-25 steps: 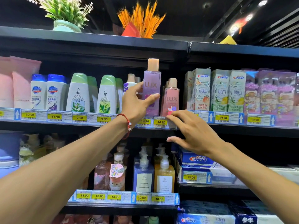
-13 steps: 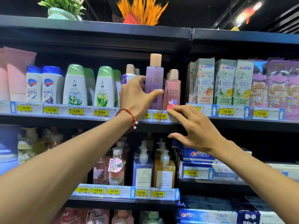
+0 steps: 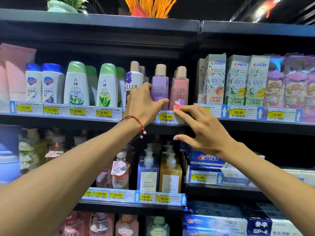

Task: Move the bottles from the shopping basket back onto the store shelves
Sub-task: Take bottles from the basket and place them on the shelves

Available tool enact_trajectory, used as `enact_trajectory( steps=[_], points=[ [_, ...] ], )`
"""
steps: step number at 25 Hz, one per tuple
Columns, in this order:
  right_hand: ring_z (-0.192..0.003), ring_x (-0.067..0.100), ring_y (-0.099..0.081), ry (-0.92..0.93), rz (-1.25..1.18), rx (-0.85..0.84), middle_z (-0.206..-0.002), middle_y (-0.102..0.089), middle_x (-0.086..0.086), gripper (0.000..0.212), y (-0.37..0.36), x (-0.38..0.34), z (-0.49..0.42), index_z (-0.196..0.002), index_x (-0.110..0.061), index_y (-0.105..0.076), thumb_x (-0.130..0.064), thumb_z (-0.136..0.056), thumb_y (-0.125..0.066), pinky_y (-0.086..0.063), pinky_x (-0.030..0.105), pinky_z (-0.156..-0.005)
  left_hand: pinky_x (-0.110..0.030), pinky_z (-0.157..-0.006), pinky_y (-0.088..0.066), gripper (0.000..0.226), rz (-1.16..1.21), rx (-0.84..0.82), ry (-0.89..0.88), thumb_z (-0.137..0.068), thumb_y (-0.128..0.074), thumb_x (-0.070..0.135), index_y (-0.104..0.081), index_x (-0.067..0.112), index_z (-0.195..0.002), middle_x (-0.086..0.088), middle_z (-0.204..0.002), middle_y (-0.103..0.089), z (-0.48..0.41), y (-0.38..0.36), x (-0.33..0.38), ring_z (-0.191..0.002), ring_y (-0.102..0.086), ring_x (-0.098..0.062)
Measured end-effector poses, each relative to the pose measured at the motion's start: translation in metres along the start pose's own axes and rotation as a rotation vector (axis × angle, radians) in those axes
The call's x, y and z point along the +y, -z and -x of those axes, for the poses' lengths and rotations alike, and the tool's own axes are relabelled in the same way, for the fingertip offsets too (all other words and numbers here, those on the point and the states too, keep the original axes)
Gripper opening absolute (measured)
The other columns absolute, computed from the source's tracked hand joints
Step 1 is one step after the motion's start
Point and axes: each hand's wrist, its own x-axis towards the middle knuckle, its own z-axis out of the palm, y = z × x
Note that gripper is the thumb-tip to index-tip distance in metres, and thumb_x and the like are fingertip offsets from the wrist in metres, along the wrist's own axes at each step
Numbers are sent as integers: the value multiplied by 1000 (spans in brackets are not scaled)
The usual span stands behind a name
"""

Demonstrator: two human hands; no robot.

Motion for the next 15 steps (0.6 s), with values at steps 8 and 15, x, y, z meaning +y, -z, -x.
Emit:
enact_trajectory(
  steps=[8, 15],
  points=[
    [-118, 33, -56, 3, 22, 1, -137, -57, 16, 77, 2, -2, 0, -147, -2, -52, -58, -95, -65, -48, 43, -104, -43, -77, -62, 56, -89, -14, 40, -70, -62, 64, -66, 21, -106, -2, -98, -74, 8, 3, 7, -89, -71, -24],
    [-119, 32, -57, -9, 25, 0, -136, -57, 15, 77, 4, -4, -1, -147, -2, -52, -56, -94, -66, -48, 42, -105, -45, -79, -61, 51, -108, -63, 51, -75, -62, 58, -63, 19, -108, -5, -102, -73, 14, 4, 3, -92, -69, -27]
  ],
)
